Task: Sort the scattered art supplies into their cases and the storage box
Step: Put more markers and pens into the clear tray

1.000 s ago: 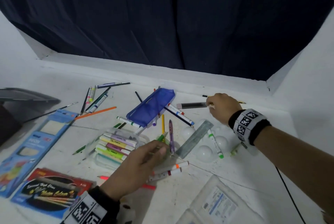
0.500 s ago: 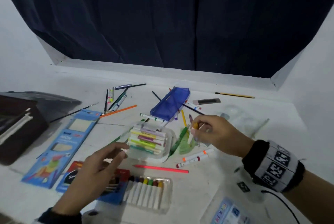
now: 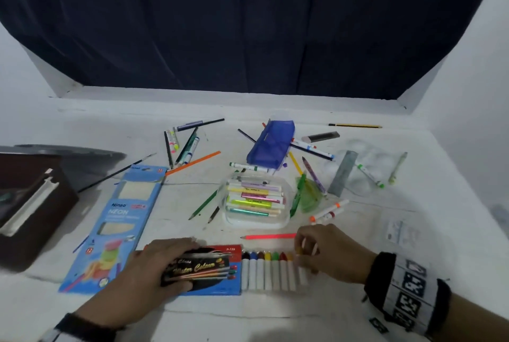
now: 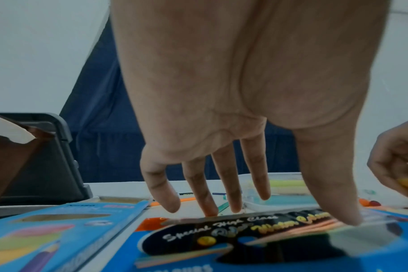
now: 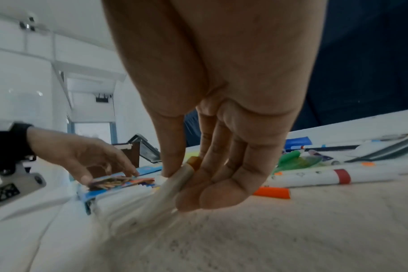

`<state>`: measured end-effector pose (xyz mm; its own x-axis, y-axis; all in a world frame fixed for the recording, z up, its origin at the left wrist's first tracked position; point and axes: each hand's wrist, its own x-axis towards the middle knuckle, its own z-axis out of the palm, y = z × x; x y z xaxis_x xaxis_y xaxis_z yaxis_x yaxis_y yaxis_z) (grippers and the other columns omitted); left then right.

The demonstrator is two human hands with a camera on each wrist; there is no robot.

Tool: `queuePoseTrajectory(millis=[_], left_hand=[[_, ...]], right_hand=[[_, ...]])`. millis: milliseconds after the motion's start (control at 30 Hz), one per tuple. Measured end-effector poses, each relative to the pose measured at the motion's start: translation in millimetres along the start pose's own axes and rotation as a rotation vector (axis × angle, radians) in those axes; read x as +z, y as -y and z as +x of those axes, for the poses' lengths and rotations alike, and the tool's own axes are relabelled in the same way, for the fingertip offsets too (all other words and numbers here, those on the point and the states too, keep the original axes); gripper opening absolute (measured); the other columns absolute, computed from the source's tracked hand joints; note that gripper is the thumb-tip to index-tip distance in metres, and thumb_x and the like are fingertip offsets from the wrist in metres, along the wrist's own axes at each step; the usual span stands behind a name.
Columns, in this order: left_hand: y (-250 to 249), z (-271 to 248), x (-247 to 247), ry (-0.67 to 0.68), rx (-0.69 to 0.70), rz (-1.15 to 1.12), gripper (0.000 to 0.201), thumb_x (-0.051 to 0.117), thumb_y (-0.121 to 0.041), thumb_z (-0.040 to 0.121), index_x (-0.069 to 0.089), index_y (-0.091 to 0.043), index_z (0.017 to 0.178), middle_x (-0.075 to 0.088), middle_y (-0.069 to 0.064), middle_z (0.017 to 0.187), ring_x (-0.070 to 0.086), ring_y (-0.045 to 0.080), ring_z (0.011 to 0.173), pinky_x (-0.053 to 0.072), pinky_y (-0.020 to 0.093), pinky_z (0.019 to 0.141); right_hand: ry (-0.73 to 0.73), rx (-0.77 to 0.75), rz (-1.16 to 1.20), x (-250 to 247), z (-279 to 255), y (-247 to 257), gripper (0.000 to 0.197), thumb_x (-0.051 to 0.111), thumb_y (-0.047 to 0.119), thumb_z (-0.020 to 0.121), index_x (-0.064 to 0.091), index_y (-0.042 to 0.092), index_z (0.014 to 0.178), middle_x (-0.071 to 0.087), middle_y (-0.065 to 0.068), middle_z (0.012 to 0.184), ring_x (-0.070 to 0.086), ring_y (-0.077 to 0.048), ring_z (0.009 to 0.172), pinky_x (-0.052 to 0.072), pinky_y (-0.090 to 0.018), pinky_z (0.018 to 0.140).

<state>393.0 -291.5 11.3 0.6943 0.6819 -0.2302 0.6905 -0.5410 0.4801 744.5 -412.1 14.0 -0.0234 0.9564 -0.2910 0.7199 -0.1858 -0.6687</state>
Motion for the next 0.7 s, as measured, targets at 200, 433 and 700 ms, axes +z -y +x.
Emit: queuePoseTrajectory(millis=[200,433,700], left_hand=[[20.4,3.1,-4.2,0.055,0.118,0.071,0.081,0.065,-0.075,0.069,0.022,-0.069,0.138,0.036,-0.042,0.14,0.03,-0.013,0.134,0.036,0.036,0.111],[30.0,6.6,-3.8,0.086,0.183,0.146,0.075,0.073,-0.06,0.077,0.02,-0.071,0.13,0.02,-0.042,0.143,0.013,-0.016,0.136,0.02,0.028,0.108],[33.1,7.0,-1.9,0.061,0.228,0.154,0.075,0.072,-0.057,0.08,0.019,-0.072,0.13,0.027,-0.039,0.144,0.018,-0.014,0.135,0.022,0.028,0.109]], right_hand=[[-0.058,0.115,-0.149,11.8,-8.1,8.9,0.035,0.075,0.044,0.081,0.058,0.03,0.109,0.068,0.002,0.088,0.062,-0.006,0.066,0.053,-0.031,0.074],[-0.146,0.164,-0.257,24.1,-16.9,21.9,0.037,0.073,0.039,0.083,0.055,0.033,0.115,0.056,0.007,0.098,0.053,-0.012,0.087,0.046,-0.029,0.081],[-0.111,0.257,-0.173,25.3,-12.5,30.2,0.041,0.076,0.025,0.083,0.058,0.019,0.119,0.061,-0.004,0.109,0.056,-0.012,0.077,0.053,-0.033,0.078]])
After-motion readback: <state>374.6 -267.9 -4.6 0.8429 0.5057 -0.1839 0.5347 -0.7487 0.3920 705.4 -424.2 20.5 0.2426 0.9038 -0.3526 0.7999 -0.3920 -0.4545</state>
